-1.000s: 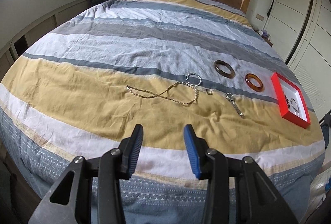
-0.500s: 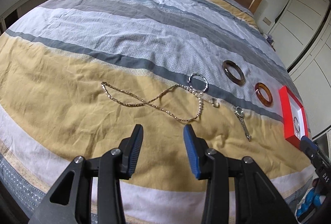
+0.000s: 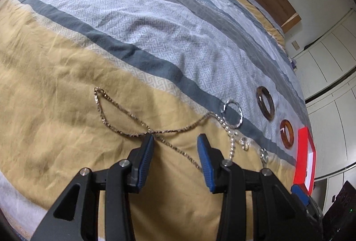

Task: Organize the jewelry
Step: 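Grasp gold chain necklace with left tool while right tool grasps small silver ring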

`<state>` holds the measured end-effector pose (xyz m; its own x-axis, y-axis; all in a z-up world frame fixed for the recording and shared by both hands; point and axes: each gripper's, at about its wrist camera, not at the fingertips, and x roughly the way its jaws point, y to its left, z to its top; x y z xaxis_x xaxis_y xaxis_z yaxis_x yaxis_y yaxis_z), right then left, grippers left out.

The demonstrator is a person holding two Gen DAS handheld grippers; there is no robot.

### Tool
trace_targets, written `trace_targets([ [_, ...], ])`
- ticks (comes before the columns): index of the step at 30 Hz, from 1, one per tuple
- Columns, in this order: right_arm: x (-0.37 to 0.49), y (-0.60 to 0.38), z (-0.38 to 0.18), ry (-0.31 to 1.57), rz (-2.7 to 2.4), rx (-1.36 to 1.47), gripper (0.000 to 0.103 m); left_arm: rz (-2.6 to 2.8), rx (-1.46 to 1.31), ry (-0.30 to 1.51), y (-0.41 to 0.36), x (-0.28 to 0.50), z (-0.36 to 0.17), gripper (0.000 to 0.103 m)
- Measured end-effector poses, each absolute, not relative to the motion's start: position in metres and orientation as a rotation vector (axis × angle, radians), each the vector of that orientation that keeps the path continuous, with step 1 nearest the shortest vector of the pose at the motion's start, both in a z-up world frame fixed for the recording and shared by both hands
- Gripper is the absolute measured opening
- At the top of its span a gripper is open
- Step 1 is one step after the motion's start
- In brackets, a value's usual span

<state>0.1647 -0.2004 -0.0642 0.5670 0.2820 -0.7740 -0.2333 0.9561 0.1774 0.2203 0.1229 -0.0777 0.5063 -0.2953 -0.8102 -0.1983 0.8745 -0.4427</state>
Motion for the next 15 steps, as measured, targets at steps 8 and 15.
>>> trace_targets([
  [8, 0.188, -0.179, -0.073, 0.937, 0.339, 0.056, 0.047, -0.016, -0.475, 1.046, 0.134, 0.260, -0.089, 0.002],
  [15, 0.217, -0.141, -0.078, 0.936, 0.420, 0.041, 0.039, -0.011, -0.438, 0.992, 0.150, 0.269, -0.087, 0.002],
])
